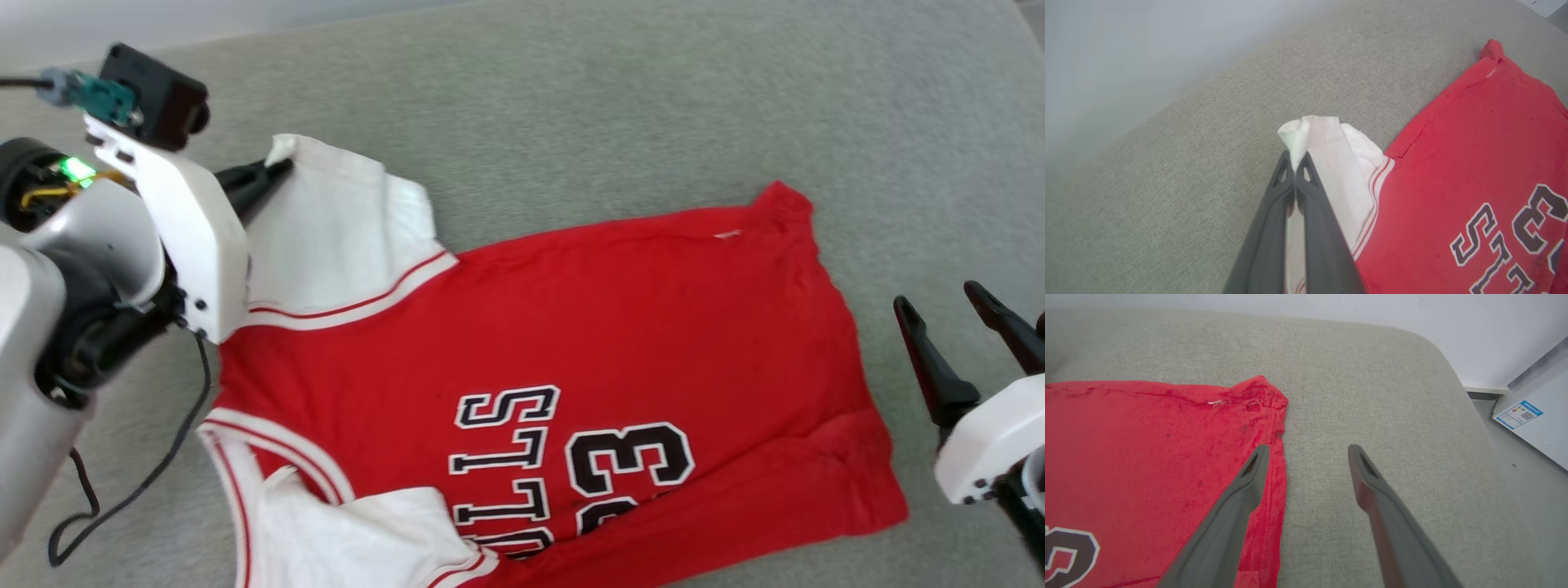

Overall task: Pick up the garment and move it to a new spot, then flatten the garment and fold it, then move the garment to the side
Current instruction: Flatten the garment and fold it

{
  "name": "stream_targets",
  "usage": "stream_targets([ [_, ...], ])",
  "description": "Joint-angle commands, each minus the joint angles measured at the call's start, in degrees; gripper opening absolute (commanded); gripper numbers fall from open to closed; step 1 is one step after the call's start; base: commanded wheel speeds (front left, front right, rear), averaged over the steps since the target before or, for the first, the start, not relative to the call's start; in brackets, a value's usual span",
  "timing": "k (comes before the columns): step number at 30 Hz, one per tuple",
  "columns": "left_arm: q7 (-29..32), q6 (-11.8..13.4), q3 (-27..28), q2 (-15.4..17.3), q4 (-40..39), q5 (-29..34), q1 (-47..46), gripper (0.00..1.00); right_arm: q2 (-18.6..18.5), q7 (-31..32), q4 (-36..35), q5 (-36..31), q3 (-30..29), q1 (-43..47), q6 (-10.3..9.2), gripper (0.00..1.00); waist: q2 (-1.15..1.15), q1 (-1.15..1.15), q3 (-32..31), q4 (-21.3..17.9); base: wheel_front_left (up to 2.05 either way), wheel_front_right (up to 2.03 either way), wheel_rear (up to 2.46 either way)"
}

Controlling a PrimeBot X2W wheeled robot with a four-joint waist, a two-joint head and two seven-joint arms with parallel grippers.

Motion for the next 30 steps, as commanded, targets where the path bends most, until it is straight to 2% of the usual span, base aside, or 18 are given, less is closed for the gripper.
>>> stream_targets([
  [1, -0.9, 0.0, -0.1, 0.0, -1.6, 0.3, 1.5, 0.0, -2.1, 3.1, -1.1, 1.3, 0.4, -0.1, -0.02, 1.0, 0.0, 0.0, -1.9, 3.2, 0.0, 0.0, 0.0],
  [4, -2.3, 0.5, -0.5, 0.2, -6.3, 0.9, 3.5, 0.0, -6.8, 11.8, -3.7, 3.5, 1.4, -1.6, -0.02, 1.0, 0.0, 0.0, -1.7, 5.7, 0.0, 0.0, 0.0],
  [7, -3.8, 1.3, -0.8, -0.1, -10.4, 1.1, 5.8, 0.0, -13.2, 18.9, -4.7, 1.6, 3.9, -3.7, -0.04, 1.0, 0.0, 0.0, -1.3, 8.0, 0.0, 0.0, 0.0],
  [16, -7.7, 3.6, -1.7, -0.9, -19.0, 2.6, 11.1, 0.0, -17.0, 35.6, 1.3, 8.3, 8.0, -15.2, -0.03, 1.0, 0.0, 0.0, 1.1, 13.1, 0.0, 0.0, 0.0],
  [23, -9.3, 3.6, -2.6, -1.6, -22.7, 3.7, 12.4, 0.0, -19.2, 39.8, 9.1, 7.1, 10.1, -22.1, -0.03, 1.0, 0.0, 0.0, 4.2, 16.4, 0.0, 0.0, 0.0],
  [30, -10.3, 3.0, -4.1, -3.3, -23.2, 4.8, 12.0, 0.0, -19.5, 40.5, 16.0, 8.1, 14.8, -22.0, -0.02, 1.0, 0.0, 0.0, 5.9, 19.1, 0.0, 0.0, 0.0],
])
